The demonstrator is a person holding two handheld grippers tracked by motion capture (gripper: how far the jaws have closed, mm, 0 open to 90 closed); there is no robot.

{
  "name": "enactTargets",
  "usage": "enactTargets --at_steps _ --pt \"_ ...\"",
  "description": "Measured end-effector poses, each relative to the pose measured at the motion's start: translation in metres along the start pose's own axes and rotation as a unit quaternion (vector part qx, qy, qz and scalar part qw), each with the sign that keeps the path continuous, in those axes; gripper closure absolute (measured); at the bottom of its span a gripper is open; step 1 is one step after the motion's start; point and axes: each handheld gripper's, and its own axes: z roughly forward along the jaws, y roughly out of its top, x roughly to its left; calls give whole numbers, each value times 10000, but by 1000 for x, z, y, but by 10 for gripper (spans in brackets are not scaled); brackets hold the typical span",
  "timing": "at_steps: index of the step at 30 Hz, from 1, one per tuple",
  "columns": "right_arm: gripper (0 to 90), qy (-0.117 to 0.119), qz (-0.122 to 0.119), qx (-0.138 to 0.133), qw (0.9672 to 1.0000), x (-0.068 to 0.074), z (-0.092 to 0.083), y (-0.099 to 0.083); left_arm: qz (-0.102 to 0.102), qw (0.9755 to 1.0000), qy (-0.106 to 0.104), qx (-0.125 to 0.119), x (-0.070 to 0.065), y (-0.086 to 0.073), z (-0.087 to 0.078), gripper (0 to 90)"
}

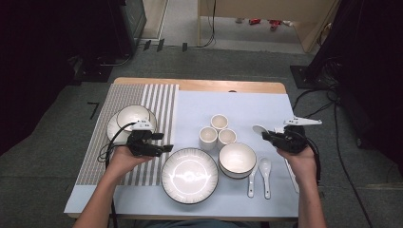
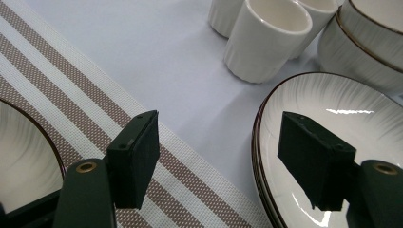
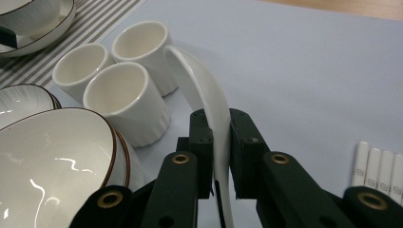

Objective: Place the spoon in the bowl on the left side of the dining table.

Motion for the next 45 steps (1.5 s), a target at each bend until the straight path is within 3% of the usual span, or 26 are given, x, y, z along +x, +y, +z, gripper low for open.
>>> enactTargets --at_steps 3,6,10,13,18,24,28,33,45 --pt "814 18 -32 17 10000 3 0 1 -13 9999 -64 -116 1 0 -1 350" --pt "813 51 -40 7 10000 5 0 2 198 9995 73 -224 0 0 -2 398" --pt "814 81 -71 15 9999 8 0 3 283 9993 160 -198 0 0 0 424" --pt "814 134 -91 -6 9999 9 0 4 274 9994 209 -99 1 1 1 389" --pt "814 141 -129 19 9998 11 0 5 213 9996 177 -57 2 3 3 373" --pt "814 163 -167 18 9997 14 1 7 147 9999 -42 -76 2 8 6 397" --pt "814 175 -194 12 9997 16 1 8 281 9996 -12 -75 0 8 6 398" --pt "813 166 -200 30 9997 18 1 9 281 9995 -6 -109 -2 10 6 407" --pt "814 252 -304 40 9992 26 2 12 316 9993 -204 -83 -6 15 7 397"
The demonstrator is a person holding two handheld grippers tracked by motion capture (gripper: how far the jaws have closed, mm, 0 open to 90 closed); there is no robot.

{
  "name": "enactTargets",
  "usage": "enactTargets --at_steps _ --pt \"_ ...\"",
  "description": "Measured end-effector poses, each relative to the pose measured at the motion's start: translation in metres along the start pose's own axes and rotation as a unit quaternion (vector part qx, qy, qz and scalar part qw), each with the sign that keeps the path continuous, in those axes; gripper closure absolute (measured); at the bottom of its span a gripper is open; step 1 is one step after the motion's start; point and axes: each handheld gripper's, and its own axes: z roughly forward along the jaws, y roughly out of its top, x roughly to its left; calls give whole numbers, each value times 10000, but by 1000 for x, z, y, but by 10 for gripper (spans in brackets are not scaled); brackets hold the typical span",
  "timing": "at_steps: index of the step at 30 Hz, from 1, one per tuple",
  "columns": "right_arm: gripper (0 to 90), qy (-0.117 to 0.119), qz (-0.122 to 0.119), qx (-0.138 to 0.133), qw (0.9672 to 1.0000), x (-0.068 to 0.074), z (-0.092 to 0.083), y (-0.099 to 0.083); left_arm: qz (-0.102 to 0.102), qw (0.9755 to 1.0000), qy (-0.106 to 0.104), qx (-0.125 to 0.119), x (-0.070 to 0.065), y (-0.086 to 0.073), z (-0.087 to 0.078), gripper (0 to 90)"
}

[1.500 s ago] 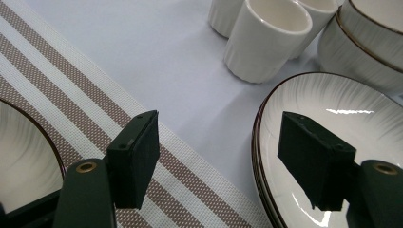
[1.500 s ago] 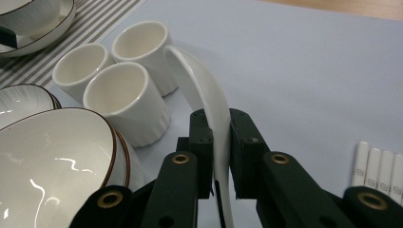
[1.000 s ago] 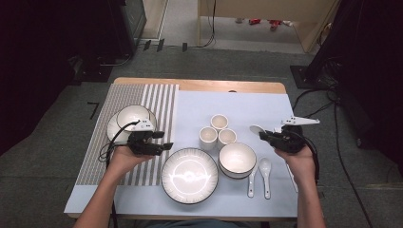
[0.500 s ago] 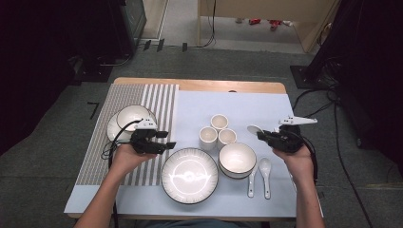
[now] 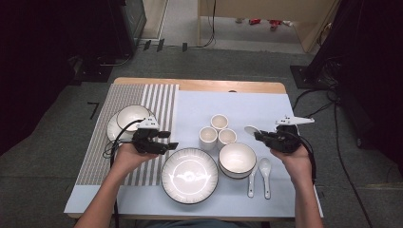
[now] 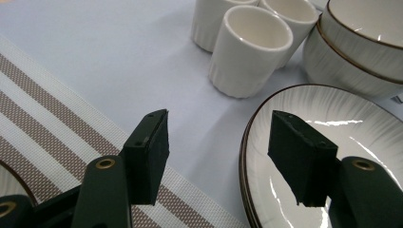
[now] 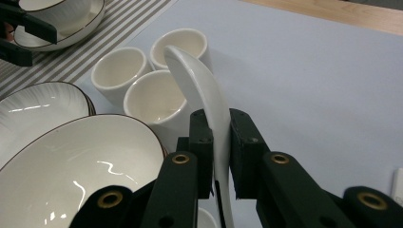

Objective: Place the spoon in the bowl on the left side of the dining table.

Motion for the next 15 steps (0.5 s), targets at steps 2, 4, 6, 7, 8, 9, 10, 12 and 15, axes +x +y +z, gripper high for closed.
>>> enactTargets --at_steps 2,4,6,7,8,9,10,12,15 --pt "814 7 -22 3 10000 2 0 1 15 10000 4 -28 -1 1 -1 396" --pt "814 31 -45 5 10000 3 -1 2 24 10000 0 -24 -2 2 -1 394" --pt "814 44 -64 1 10000 5 0 2 32 10000 -4 -16 -2 2 -1 393" --pt "814 48 -67 6 10000 6 0 3 40 10000 -4 -21 -2 2 -1 392" --pt "814 56 -75 15 10000 6 0 3 42 10000 -15 -26 -3 3 -1 391" --pt "814 58 -87 5 9999 7 0 3 -1 10000 -80 -43 -3 3 -1 387" --pt "814 68 -97 5 9999 8 -1 3 -46 9998 -168 -83 -4 4 -2 382" --pt "814 108 -126 -4 9999 10 -1 4 -2 9997 -195 -127 -6 7 -3 382" --pt "813 145 -139 -20 9998 13 -2 5 96 9997 -204 -86 -10 9 -3 383"
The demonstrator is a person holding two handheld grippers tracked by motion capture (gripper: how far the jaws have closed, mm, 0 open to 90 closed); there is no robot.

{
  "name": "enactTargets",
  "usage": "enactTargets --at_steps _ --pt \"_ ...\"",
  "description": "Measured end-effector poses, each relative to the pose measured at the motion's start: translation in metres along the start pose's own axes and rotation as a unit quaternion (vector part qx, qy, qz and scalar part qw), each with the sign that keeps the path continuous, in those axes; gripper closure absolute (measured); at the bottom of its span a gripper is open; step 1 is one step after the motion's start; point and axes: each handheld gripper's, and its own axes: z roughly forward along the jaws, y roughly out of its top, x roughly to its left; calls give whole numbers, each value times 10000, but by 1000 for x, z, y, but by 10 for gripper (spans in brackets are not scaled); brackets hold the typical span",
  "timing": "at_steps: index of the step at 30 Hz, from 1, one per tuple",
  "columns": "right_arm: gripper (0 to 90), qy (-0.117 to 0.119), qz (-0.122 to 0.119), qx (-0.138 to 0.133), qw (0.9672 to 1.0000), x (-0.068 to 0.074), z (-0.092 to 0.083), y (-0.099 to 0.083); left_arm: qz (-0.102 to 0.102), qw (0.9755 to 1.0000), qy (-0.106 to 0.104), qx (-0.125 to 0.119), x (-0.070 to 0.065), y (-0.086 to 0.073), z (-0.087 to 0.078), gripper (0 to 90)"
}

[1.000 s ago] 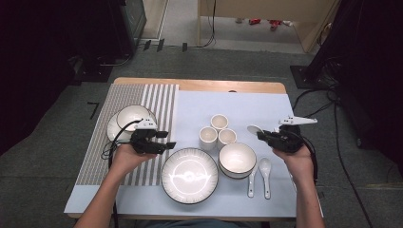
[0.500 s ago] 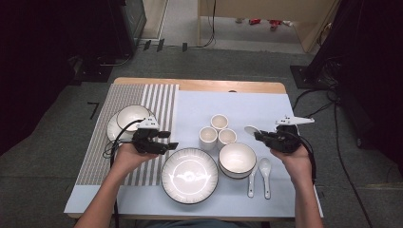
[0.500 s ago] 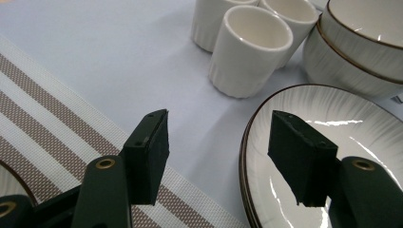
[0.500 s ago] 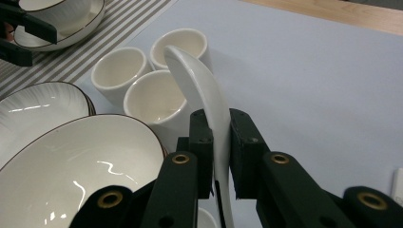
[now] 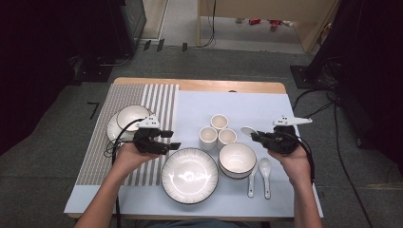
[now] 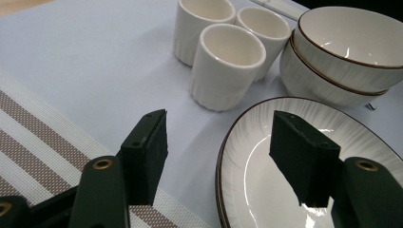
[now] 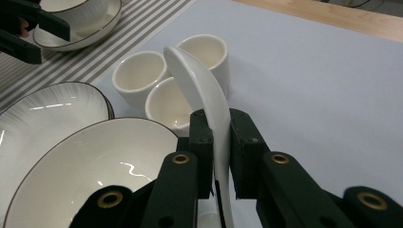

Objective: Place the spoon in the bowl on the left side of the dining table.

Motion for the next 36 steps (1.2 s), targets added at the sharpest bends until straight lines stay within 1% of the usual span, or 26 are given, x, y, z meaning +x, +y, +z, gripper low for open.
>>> enactTargets --at_steps 8,11,14,16,21,23,26,29,30,33,36 --pt "814 166 -77 2 9998 6 1 4 -18 9999 -92 -46 -2 2 1 385" --pt "814 274 -78 -12 9996 6 3 5 -3 9999 -118 -36 -3 3 1 384" --pt "814 287 -127 57 9995 5 6 7 26 9999 -115 -36 -3 4 0 385" --pt "814 338 -140 80 9993 4 8 8 43 9999 -109 -10 -2 5 1 386" --pt "814 397 -206 109 9989 5 12 11 20 10000 -63 10 -1 6 1 388" --pt "814 436 -229 33 9988 6 11 13 27 9999 -103 -31 -1 7 1 388" --pt "814 461 -265 60 9986 6 12 17 19 9999 -150 -84 -1 10 2 391" --pt "814 489 -246 36 9985 5 12 19 24 9999 -159 -22 0 13 2 391" --pt "814 506 -260 41 9984 6 12 20 38 9998 -164 -55 0 14 2 392" --pt "814 534 -301 85 9981 7 13 21 -5 9997 -199 -104 2 18 3 398" --pt "814 576 -292 106 9979 8 13 23 29 9996 -228 -141 0 20 4 407"
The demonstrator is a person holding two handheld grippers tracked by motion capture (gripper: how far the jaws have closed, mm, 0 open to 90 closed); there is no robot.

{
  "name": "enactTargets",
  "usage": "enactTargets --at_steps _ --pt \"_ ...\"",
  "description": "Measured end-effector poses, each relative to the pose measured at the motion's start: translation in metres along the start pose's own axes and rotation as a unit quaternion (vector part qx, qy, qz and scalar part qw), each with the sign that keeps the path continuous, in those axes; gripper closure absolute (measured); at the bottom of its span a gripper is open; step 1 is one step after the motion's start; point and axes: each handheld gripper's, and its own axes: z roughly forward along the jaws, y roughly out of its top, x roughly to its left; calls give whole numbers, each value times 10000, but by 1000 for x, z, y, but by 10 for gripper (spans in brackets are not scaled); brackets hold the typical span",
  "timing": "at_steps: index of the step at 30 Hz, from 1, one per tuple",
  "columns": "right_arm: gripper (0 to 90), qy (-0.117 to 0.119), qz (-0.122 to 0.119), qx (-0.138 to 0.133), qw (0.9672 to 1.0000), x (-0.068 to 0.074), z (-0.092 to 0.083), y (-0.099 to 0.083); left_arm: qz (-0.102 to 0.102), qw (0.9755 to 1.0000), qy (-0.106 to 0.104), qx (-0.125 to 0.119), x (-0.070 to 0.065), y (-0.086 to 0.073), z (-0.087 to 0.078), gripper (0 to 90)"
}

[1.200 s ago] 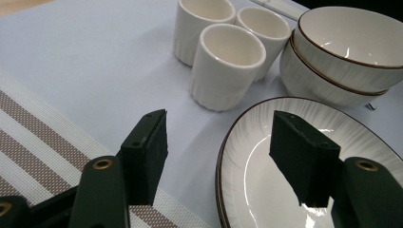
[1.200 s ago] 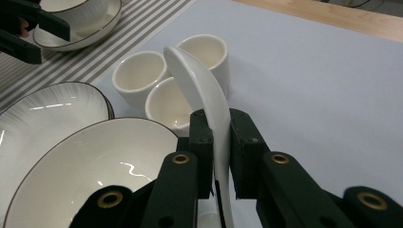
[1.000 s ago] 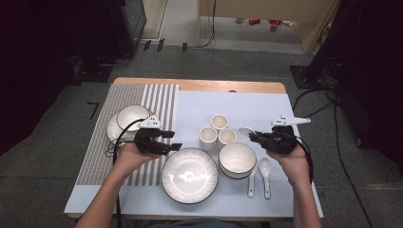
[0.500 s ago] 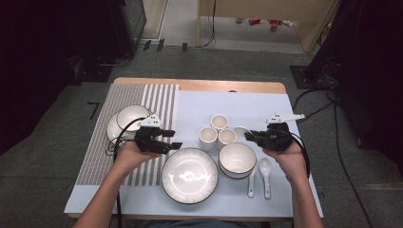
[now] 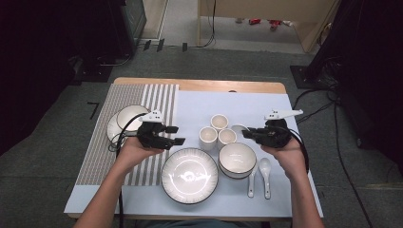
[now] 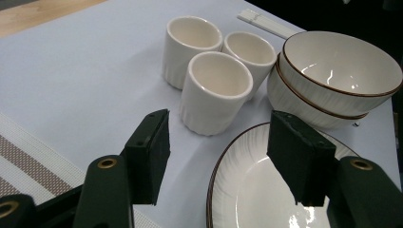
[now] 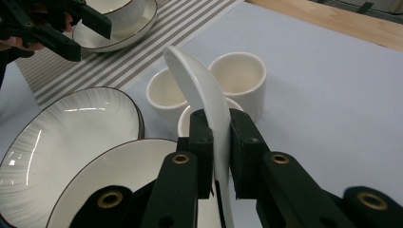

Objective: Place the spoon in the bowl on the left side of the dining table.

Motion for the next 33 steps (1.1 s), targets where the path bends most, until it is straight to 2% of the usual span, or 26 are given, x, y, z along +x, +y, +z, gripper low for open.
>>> enactTargets --at_steps 16,21,33 --pt "814 152 -159 47 9997 9 7 2 85 9999 -59 67 -6 2 4 408" --pt "814 196 -216 45 9996 12 9 1 62 9999 -92 -1 -9 3 3 410" --pt "814 298 -257 84 9992 19 8 1 150 9997 -158 -102 -15 7 4 418"
